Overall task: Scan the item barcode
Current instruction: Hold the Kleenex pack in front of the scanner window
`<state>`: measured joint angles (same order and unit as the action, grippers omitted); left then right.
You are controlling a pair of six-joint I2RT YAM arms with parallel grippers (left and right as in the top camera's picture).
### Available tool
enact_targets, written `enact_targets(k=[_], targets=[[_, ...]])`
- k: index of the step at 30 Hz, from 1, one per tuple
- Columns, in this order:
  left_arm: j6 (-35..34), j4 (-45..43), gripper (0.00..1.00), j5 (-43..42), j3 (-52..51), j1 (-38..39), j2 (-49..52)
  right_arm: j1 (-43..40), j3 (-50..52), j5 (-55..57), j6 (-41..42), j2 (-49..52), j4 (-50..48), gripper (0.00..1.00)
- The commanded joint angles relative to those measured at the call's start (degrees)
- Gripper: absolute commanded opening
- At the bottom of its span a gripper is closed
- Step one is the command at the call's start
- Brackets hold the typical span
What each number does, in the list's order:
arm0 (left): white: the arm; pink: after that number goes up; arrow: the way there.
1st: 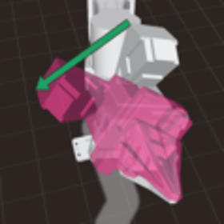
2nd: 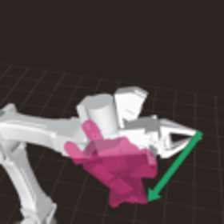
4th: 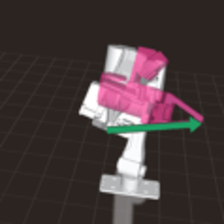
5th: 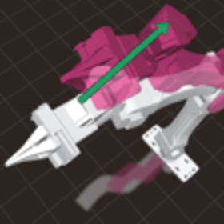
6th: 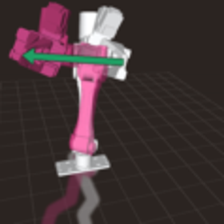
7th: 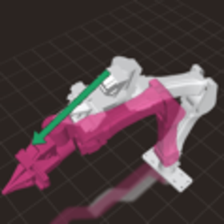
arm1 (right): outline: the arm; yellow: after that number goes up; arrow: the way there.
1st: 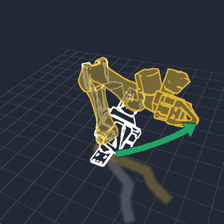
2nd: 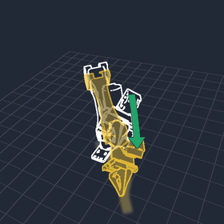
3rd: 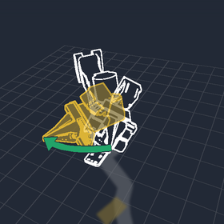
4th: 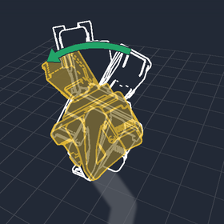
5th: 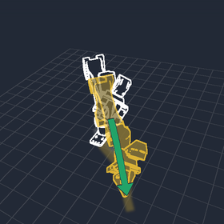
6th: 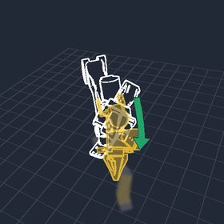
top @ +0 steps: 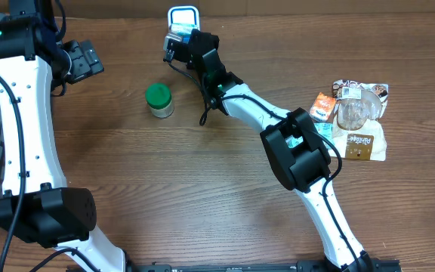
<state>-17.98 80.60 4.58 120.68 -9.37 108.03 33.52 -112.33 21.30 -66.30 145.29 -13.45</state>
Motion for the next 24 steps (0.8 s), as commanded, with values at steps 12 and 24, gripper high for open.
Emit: enact_targets(k=[12, 24], targets=[[0.2, 0.0, 1.00, 0.3, 0.2, 0.4, 0.4, -0.2, -0.1, 2.0, -1.2, -3.2, 0.3, 0.04], [0.2, 0.0, 1.00, 0.3, 0.2, 0.4, 0.4, 0.4, -0.1, 2.0, 24.8, -22.0, 24.1, 0.04]])
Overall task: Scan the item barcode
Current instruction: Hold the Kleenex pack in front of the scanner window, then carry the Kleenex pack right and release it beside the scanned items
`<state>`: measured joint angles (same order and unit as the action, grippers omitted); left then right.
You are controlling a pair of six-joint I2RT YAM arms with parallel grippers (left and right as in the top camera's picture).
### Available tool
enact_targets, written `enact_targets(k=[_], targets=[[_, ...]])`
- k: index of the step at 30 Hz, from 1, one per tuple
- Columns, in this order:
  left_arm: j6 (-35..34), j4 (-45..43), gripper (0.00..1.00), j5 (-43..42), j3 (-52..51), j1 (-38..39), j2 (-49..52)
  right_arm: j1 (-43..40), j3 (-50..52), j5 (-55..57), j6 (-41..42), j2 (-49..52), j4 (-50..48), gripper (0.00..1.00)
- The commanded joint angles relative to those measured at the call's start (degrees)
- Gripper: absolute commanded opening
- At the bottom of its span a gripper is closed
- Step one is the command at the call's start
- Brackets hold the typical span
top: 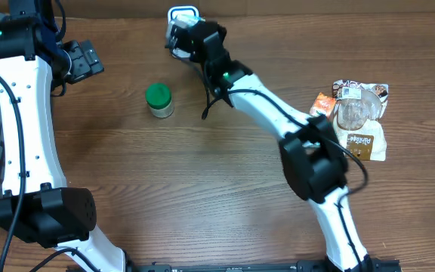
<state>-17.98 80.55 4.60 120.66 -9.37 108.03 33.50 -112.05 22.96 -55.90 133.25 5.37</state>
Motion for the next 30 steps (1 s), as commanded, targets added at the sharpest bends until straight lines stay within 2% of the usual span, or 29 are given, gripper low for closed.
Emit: enact_targets(k=[1, 4, 7, 10, 11, 15, 19, 24, 27, 28, 29, 30], targets=[[0.2, 0.0, 1.00, 0.3, 0.2, 0.4, 0.4, 0.6, -0.4, 0.3, 18.1, -11.5, 8.2, 0.04], [0.2, 0.0, 1.00, 0.3, 0.2, 0.4, 0.4, 0.9, -0.5, -1.6, 34.3, -17.4, 20.5, 0.04], [0.2, 0.0, 0.99, 0.3, 0.2, 0.4, 0.4, -0.5, -0.5, -10.2, 49.3, -23.3, 36.8, 0.04], [0.2, 0.0, 0.99, 0.3, 0.2, 0.4, 0.4, -3.3, -0.5, -17.8, 56.2, -25.3, 47.7, 0.04], [0.2, 0.0, 0.99, 0.3, 0.2, 0.4, 0.4, -5.7, -0.5, -21.6, 58.8, -25.3, 54.7, 0.04], [0.2, 0.0, 1.00, 0.3, 0.2, 0.4, 0.4, -11.7, 2.5, -26.3, 59.4, -23.7, 65.1, 0.04], [0.2, 0.0, 1.00, 0.3, 0.2, 0.4, 0.4, -16.3, 8.9, -26.3, 59.3, -22.1, 65.8, 0.04], [0.2, 0.0, 1.00, 0.3, 0.2, 0.4, 0.4, -23.9, 21.4, -27.5, 59.3, -21.6, 59.6, 0.04], [0.2, 0.0, 1.00, 0.3, 0.2, 0.4, 0.4, -28.1, 24.4, -27.6, 59.3, -21.6, 59.1, 0.04], [0.2, 0.0, 1.00, 0.3, 0.2, 0.4, 0.4, -30.3, 24.5, -27.6, 59.3, -21.6, 60.0, 0.18], [0.2, 0.0, 1.00, 0.3, 0.2, 0.4, 0.4, -31.1, 24.5, -28.5, 59.3, -21.6, 60.4, 0.74], [0.2, 0.0, 0.99, 0.3, 0.2, 0.4, 0.4, -31.4, 24.5, -29.5, 59.3, -21.6, 60.7, 0.92]])
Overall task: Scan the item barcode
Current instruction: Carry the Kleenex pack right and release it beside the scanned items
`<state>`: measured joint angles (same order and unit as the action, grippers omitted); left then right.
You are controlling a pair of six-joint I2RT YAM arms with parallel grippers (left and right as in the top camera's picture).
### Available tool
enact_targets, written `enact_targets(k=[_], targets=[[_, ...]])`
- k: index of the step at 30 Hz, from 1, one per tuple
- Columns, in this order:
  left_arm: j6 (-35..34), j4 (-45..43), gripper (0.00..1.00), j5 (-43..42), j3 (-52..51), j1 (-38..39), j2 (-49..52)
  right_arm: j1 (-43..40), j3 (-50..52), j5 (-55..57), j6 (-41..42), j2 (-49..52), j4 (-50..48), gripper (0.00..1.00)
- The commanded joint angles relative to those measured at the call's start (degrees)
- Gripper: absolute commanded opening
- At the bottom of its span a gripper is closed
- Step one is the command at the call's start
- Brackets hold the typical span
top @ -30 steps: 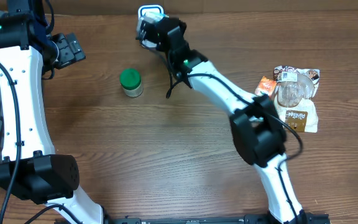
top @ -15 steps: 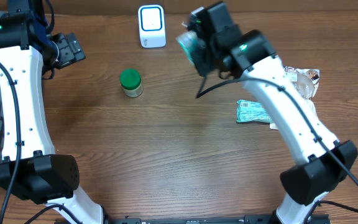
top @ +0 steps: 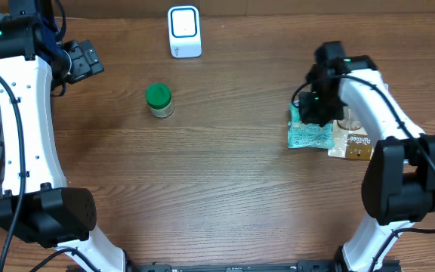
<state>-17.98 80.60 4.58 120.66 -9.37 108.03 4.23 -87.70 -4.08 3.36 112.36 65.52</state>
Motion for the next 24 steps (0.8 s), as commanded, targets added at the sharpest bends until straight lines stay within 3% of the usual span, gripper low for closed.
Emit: enact_targets(k=[1, 8, 15, 24], targets=[[0.2, 0.0, 1.00, 0.3, 0.2, 0.4, 0.4, -2.6, 0.2, -4.7, -0.2, -0.7, 1.1, 1.00], [0.2, 0.0, 1.00, 0.3, 0.2, 0.4, 0.4, -2.6, -0.2, -14.2, -0.5, -0.7, 2.1, 1.00], [0.2, 0.0, 1.00, 0.3, 0.2, 0.4, 0.4, -1.9, -3.0, -14.5, 2.8, -0.7, 4.1, 1.00], [0.2, 0.0, 0.99, 0.3, 0.2, 0.4, 0.4, 2.0, -22.1, -14.5, 5.8, -0.7, 15.8, 1.00]])
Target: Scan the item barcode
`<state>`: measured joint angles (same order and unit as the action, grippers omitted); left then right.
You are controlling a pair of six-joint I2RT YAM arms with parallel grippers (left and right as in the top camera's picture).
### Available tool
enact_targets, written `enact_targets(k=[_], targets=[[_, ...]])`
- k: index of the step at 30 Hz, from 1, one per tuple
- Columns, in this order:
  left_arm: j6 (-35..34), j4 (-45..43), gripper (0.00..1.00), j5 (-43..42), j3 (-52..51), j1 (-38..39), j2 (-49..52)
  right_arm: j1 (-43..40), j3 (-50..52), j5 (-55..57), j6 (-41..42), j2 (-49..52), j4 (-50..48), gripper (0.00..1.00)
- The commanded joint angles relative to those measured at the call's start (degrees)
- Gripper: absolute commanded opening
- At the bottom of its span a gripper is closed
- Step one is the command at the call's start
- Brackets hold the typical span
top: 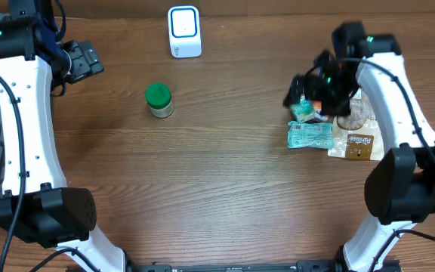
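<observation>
The white barcode scanner (184, 32) with a blue ring stands at the back of the table. My right gripper (306, 104) hovers at the left edge of a pile of snack packets (359, 136). It looks shut on a small teal packet (302, 112), lifted a little off the wood. A second teal packet (310, 136) lies flat just in front of it. An orange packet (321, 106) shows beside the fingers. My left gripper (81, 60) hangs at the far left, away from everything; its jaws are unclear.
A green-lidded jar (158, 100) stands left of centre, in front of the scanner. The left arm's white links (21, 128) run down the left side. Bare wooden table (217, 189) fills the middle and front.
My right gripper was low over the teal packets by the pile. Now it sits slightly higher and further back, with a small teal packet at its fingers. The flat teal packet stays put.
At first my right gripper was at the scanner with a pale item at its fingers, and it was still there a moment later. Then it was across the table over the packet pile, with a teal packet lying flat. Now it holds a teal packet there. The left arm never moved.
</observation>
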<state>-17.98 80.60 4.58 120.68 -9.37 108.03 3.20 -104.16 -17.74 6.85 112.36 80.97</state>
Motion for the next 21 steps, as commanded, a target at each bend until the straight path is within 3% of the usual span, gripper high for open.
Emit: enact_targets(k=[1, 7, 10, 16, 21], targets=[[0.2, 0.0, 1.00, 0.3, 0.2, 0.4, 0.4, 4.4, -7.0, -0.8, 3.4, -0.7, -0.3, 1.00], [0.2, 0.0, 1.00, 0.3, 0.2, 0.4, 0.4, 14.8, -5.4, -6.0, 20.5, 0.0, -20.7, 1.00], [0.2, 0.0, 1.00, 0.3, 0.2, 0.4, 0.4, 20.2, -4.1, -5.5, 20.6, 1.8, -29.8, 1.00], [0.2, 0.0, 0.99, 0.3, 0.2, 0.4, 0.4, 30.9, -4.0, 10.2, 20.0, 8.6, -39.8, 1.00], [0.2, 0.0, 0.99, 0.3, 0.2, 0.4, 0.4, 37.5, -4.1, 21.9, 11.0, 13.1, -47.3, 1.00]])
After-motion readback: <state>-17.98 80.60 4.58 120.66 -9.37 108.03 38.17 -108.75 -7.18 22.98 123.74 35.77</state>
